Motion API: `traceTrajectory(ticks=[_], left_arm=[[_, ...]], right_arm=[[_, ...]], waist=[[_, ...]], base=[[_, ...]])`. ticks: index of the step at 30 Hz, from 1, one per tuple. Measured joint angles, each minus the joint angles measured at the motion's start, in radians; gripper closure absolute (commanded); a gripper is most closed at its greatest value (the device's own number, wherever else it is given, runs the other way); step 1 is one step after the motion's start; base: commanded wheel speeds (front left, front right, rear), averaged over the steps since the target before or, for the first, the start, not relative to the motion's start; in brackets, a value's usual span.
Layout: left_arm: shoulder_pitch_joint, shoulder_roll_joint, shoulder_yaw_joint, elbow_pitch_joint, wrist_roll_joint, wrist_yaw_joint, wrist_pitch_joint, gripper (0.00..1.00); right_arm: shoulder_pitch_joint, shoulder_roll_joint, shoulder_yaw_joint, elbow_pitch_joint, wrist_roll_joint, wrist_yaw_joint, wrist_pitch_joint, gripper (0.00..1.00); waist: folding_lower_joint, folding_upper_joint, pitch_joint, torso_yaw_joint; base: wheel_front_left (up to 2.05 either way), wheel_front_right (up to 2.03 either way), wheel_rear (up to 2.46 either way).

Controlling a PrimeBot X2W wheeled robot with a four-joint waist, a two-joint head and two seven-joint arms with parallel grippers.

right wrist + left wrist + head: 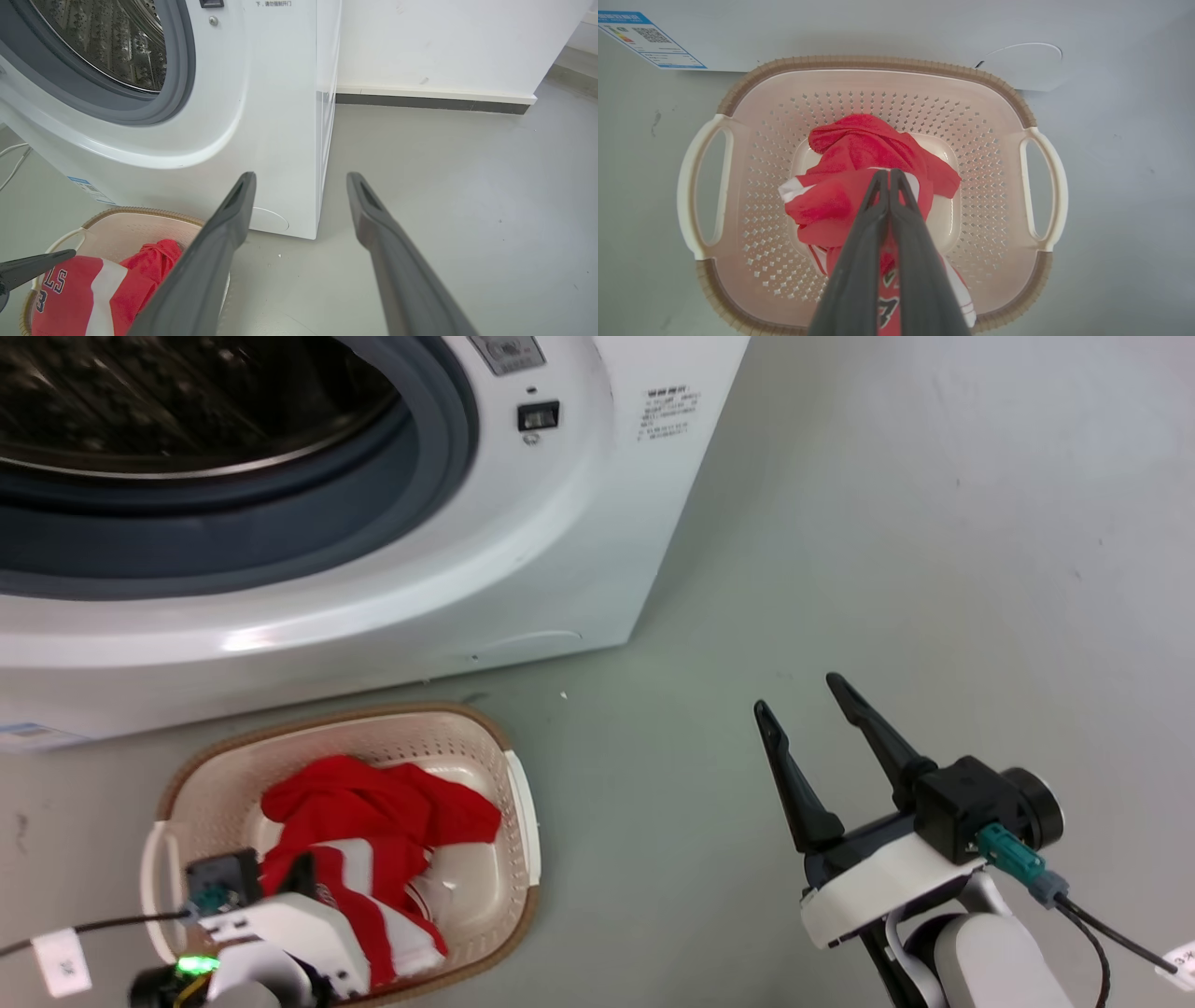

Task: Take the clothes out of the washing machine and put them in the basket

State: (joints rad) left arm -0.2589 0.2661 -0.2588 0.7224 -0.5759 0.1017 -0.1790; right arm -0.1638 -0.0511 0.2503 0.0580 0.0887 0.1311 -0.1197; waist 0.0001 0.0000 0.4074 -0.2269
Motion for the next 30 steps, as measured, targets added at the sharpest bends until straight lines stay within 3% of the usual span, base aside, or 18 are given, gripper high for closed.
traceTrajectory(ticks=[9,16,21,30], left_arm=[[-0.173,0.057,0.044,0.261,-0.003,-0.023,-0.058,1.00],[-0.247,0.080,0.046,0.420,-0.017,-0.078,-0.054,1.00],[-0.281,0.081,0.048,0.494,-0.028,-0.102,-0.045,1.00],[-0.305,0.074,0.066,0.543,-0.062,-0.093,-0.011,1.00]], right_arm=[[-0.048,0.000,0.013,-0.011,0.011,0.000,-0.029,0.00],[-0.090,0.000,0.031,-0.014,0.018,0.000,-0.053,0.00],[-0.102,0.000,0.032,-0.007,0.021,0.000,-0.065,0.00],[-0.108,0.000,0.039,0.017,0.034,0.000,-0.075,0.00]], waist=[[0.0001,0.0000,0.142,-0.053],[0.0000,0.0000,0.249,-0.087],[0.0000,0.0000,0.291,-0.110],[0.0000,0.0000,0.295,-0.120]], base=[[0.00,0.00,0.00],[0.00,0.00,0.00],[0.00,0.00,0.00],[0.00,0.00,0.00]])
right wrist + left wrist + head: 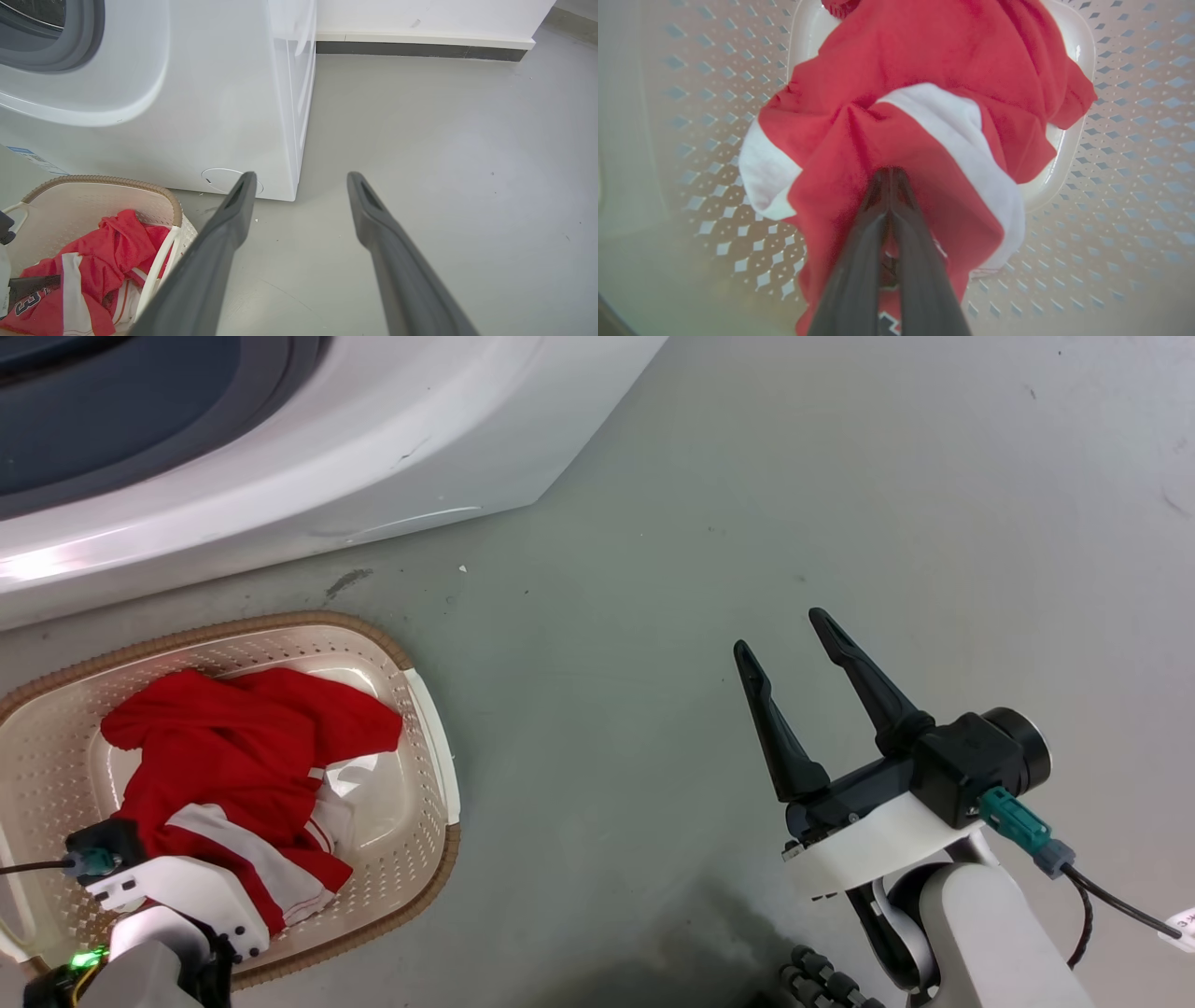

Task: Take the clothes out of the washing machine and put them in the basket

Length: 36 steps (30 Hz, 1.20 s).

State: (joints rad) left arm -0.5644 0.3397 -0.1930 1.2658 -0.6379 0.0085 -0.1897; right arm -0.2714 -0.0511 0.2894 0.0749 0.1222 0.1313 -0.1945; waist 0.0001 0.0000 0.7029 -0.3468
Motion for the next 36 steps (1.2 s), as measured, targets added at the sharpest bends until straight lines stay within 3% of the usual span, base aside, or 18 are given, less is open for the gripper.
traceTrajectory(ticks=[2,3,4,5,17,28,36], left_arm=[[-0.002,-0.011,0.004,0.006,-0.011,0.000,0.015,1.00],[-0.002,-0.017,0.005,0.007,-0.014,0.000,0.026,0.83],[-0.001,-0.025,0.008,0.009,-0.021,0.000,0.030,0.34],[0.004,-0.033,0.009,0.011,-0.025,0.001,0.030,0.00],[0.090,-0.088,0.011,0.021,-0.053,-0.017,0.022,0.00],[0.091,-0.121,-0.016,0.018,-0.039,-0.036,-0.041,0.00],[0.086,-0.123,-0.023,-0.109,0.015,-0.030,-0.071,0.00]], right_arm=[[-0.003,0.000,0.002,0.007,0.000,0.000,0.000,0.00],[-0.004,0.000,0.002,0.011,0.000,0.000,0.000,0.00],[-0.004,0.000,0.002,0.016,0.000,0.000,0.000,0.00],[-0.004,0.000,0.002,0.020,0.000,0.000,-0.001,0.00],[0.027,0.001,-0.014,0.073,-0.001,0.000,0.010,0.00],[0.103,0.001,-0.057,0.096,-0.024,0.000,0.043,0.00],[0.154,0.000,-0.092,0.083,-0.044,0.000,0.070,0.00]], waist=[[0.0000,0.0000,-0.007,0.001],[0.0000,0.0000,-0.013,0.002],[0.0000,0.0000,-0.021,0.003],[0.0000,0.0000,-0.030,0.005],[-0.0001,0.0000,-0.215,0.045],[-0.0003,0.0000,-0.417,0.128],[-0.0003,0.0000,-0.526,0.192]], base=[[0.00,0.00,0.00],[0.00,0.00,0.00],[0.00,0.00,0.00],[0.00,0.00,0.00],[0.00,0.00,0.00],[0.00,0.00,0.00],[0.00,0.00,0.00]])
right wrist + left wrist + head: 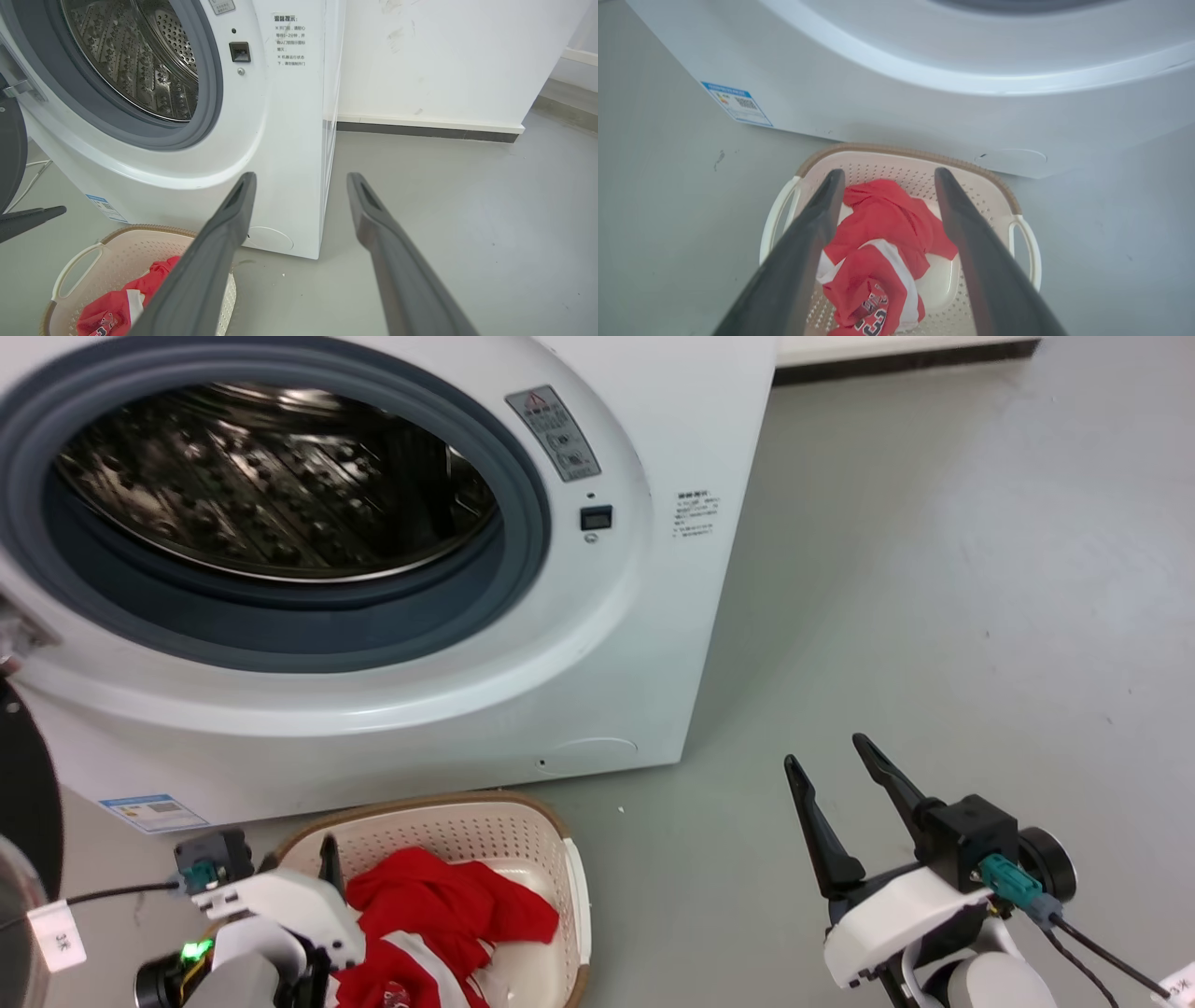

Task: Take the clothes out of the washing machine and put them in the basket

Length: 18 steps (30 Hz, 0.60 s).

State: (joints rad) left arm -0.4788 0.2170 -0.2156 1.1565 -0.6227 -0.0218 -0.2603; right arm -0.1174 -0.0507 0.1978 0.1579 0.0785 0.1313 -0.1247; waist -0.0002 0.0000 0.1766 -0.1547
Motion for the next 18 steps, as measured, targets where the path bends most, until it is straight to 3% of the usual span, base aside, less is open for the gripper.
traceTrajectory(ticks=[8,18], left_arm=[[0.096,-0.003,0.063,-0.308,0.131,0.059,-0.001,0.00],[0.239,-0.043,0.139,-0.696,0.291,0.071,-0.003,0.00]], right_arm=[[0.063,0.000,-0.032,-0.030,-0.016,0.000,0.031,0.00],[0.106,0.000,-0.058,-0.063,-0.027,0.000,0.056,0.00]], waist=[[-0.0001,0.0000,-0.089,0.050],[0.0000,0.0000,-0.154,0.090]], base=[[0.00,0.00,0.00],[0.00,0.00,0.00]])
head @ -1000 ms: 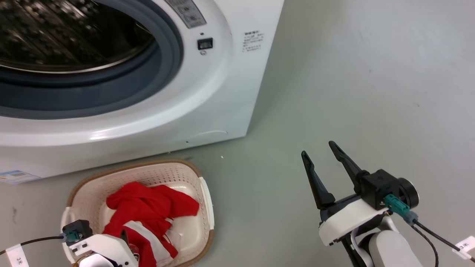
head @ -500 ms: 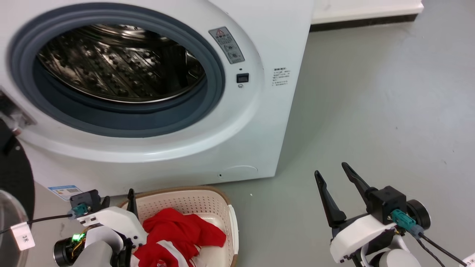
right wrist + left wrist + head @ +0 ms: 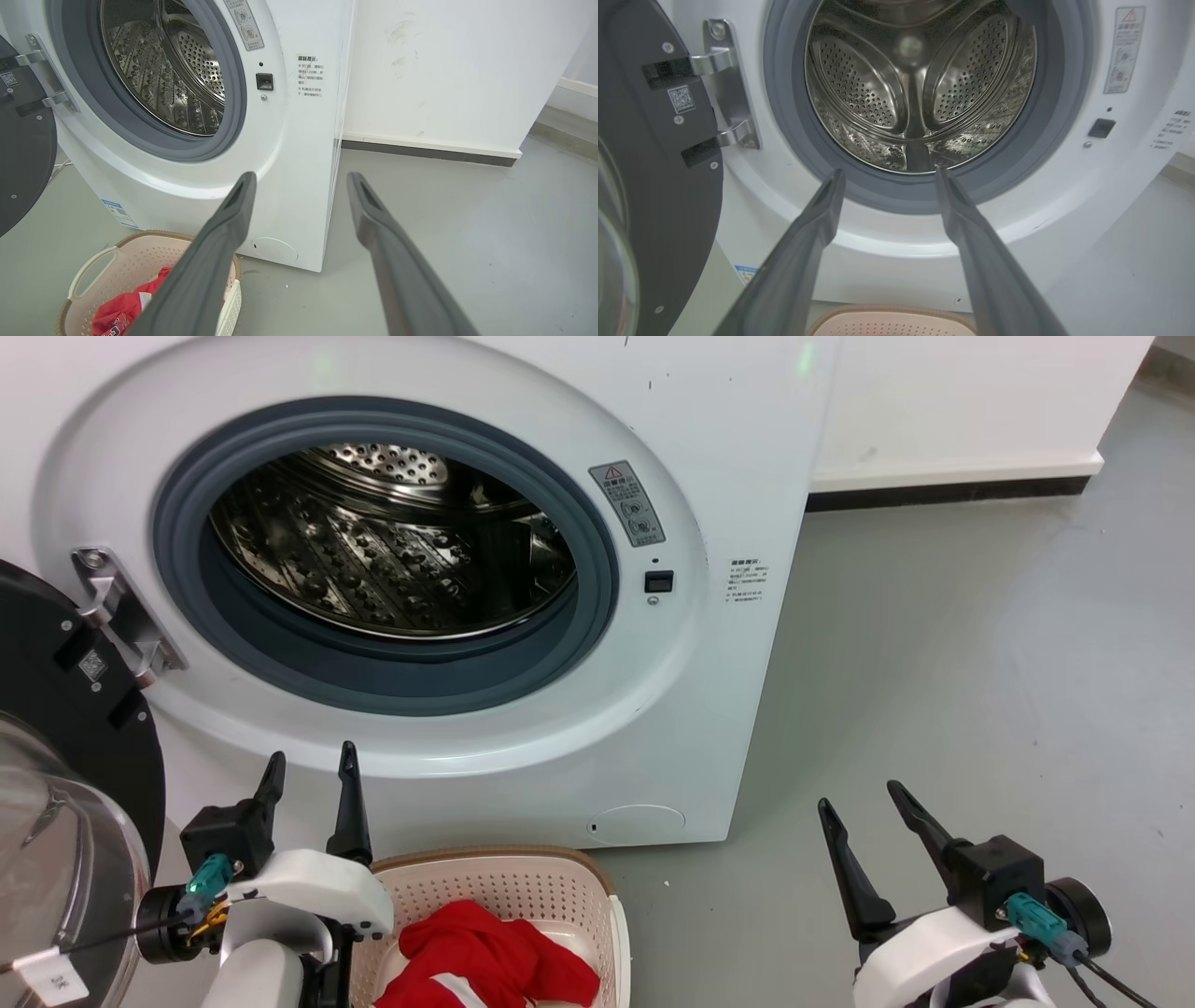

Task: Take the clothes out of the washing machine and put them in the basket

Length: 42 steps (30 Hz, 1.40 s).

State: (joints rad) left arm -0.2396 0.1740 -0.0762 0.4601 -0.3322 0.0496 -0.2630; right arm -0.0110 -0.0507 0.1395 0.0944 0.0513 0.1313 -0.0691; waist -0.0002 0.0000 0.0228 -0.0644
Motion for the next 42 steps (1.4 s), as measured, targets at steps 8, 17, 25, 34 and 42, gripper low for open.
traceTrajectory(ticks=[8,17,25,34,42], left_arm=[[0.138,-0.022,0.005,-0.239,0.097,-0.005,0.000,0.00],[0.243,-0.015,-0.037,-0.370,0.153,0.004,0.012,0.00],[0.278,-0.009,-0.053,-0.423,0.155,0.012,0.053,0.00],[0.276,0.002,-0.048,-0.426,0.147,0.021,0.068,0.00],[0.277,0.004,-0.050,-0.426,0.141,0.029,0.072,0.00]], right_arm=[[0.024,0.000,-0.032,-0.018,-0.010,0.000,0.008,0.00],[0.055,0.000,-0.060,-0.037,-0.018,0.000,0.016,0.00],[0.072,0.000,-0.060,-0.049,-0.018,0.000,0.022,0.00],[0.072,0.000,-0.056,-0.056,-0.022,0.000,0.029,0.00],[0.072,0.000,-0.054,-0.058,-0.020,0.000,0.030,0.00]], waist=[[0.0001,0.0000,-0.031,0.021],[0.0002,0.0000,-0.058,0.039],[0.0001,0.0000,-0.072,0.058],[0.0002,0.0000,-0.073,0.052],[0.0001,0.0000,-0.072,0.054]], base=[[0.00,0.00,0.00],[0.00,0.00,0.00],[0.00,0.00,0.00],[0.00,0.00,0.00],[0.00,0.00,0.00]])
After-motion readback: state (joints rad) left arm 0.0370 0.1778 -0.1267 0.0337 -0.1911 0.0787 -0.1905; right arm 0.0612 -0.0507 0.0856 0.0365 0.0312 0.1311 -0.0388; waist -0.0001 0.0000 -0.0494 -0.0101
